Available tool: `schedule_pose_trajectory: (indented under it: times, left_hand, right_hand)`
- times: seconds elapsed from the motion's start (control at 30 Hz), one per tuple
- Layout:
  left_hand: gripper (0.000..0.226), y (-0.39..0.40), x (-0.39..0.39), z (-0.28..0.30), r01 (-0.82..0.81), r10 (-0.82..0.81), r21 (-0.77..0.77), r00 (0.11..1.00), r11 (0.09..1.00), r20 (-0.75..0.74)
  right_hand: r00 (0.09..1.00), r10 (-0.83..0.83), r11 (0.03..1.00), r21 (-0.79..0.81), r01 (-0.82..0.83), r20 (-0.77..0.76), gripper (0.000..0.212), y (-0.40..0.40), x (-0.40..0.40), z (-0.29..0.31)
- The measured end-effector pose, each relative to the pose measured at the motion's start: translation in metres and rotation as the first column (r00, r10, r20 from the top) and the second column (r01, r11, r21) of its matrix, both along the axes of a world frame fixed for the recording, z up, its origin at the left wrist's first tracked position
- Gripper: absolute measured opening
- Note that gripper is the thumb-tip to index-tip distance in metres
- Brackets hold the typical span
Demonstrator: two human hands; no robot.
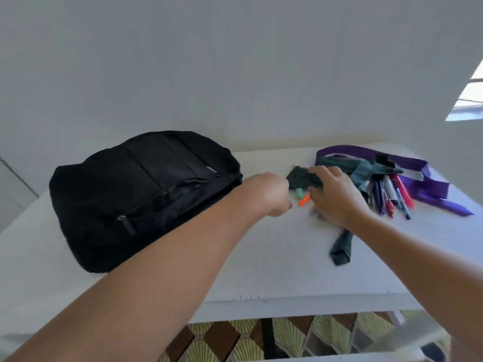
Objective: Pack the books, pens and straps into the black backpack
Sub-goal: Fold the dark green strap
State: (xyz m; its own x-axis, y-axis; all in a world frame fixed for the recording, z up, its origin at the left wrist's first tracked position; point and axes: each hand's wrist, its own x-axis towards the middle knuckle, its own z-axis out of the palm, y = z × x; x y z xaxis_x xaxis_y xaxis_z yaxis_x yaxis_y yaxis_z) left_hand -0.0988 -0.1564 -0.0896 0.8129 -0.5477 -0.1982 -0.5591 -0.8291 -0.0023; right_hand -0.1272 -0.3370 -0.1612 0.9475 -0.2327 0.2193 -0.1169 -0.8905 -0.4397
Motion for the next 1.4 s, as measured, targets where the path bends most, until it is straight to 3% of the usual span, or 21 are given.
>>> schedule_pose_trajectory:
  times: [0.3, 0.5, 0.7, 0.77, 0.93, 1.03, 1.1, 1.2, 1.27, 1.3, 1.37, 1.4]
  left_hand:
    - [0.048, -0.09, 0.013, -0.026, -0.191, 0.21, 0.104, 0.953, 0.976, -0.219]
    - [0.047, -0.087, 0.027, -0.034, -0.249, 0.275, 0.134, 0.93, 0.959, -0.244]
    - [0.058, -0.08, 0.045, -0.039, -0.3, 0.318, 0.104, 0.886, 0.948, -0.339]
    - [0.058, -0.079, 0.044, -0.039, -0.287, 0.304, 0.102, 0.889, 0.953, -0.341]
    - [0.051, -0.077, 0.042, -0.038, -0.275, 0.286, 0.081, 0.895, 0.958, -0.341]
    - [0.055, -0.077, 0.046, -0.036, -0.277, 0.288, 0.085, 0.881, 0.957, -0.376]
    - [0.062, -0.078, 0.047, -0.035, -0.309, 0.309, 0.068, 0.86, 0.949, -0.406]
    - [0.058, -0.073, 0.047, -0.033, -0.349, 0.343, 0.019, 0.907, 0.937, -0.243]
    - [0.063, -0.069, 0.049, -0.034, -0.359, 0.342, -0.148, 0.931, 0.922, -0.13]
    - [0.07, -0.068, 0.051, -0.035, -0.348, 0.314, -0.31, 0.936, 0.885, -0.157]
    - [0.075, -0.07, 0.054, -0.036, -0.278, 0.121, -0.653, 0.954, 0.704, -0.276]
    - [0.065, -0.072, 0.055, -0.037, -0.254, 0.006, -0.769, 0.951, 0.587, -0.31]
  right_hand:
    - [0.997, -0.026, 0.999, -0.023, 0.024, -0.077, 0.056, -0.112, -0.004, 0.001]
    - [0.989, 0.028, 0.999, -0.013, -0.03, -0.145, 0.075, -0.13, 0.012, -0.003]
    - [0.955, -0.041, 0.998, -0.066, 0.022, -0.294, 0.082, -0.129, 0.036, -0.004]
    - [0.948, -0.085, 0.994, -0.095, 0.059, -0.306, 0.075, -0.127, 0.041, -0.006]
    - [0.976, -0.071, 0.995, -0.084, 0.055, -0.205, 0.026, -0.123, 0.05, -0.009]
    - [0.989, -0.037, 0.999, -0.024, 0.034, -0.144, 0.023, -0.113, 0.054, -0.008]
    - [0.996, 0.036, 0.995, 0.098, -0.029, -0.077, 0.016, -0.104, 0.056, -0.003]
    - [0.988, 0.148, 0.963, 0.221, -0.152, 0.036, 0.01, -0.08, 0.055, 0.01]
    - [0.975, 0.188, 0.944, 0.253, -0.212, 0.116, 0.008, -0.062, 0.053, 0.019]
    - [0.968, 0.199, 0.927, 0.292, -0.236, 0.151, 0.007, -0.053, 0.05, 0.025]
    - [0.957, 0.224, 0.885, 0.372, -0.28, 0.185, 0.007, -0.037, 0.044, 0.034]
    - [0.952, 0.232, 0.871, 0.393, -0.295, 0.201, 0.008, -0.032, 0.041, 0.037]
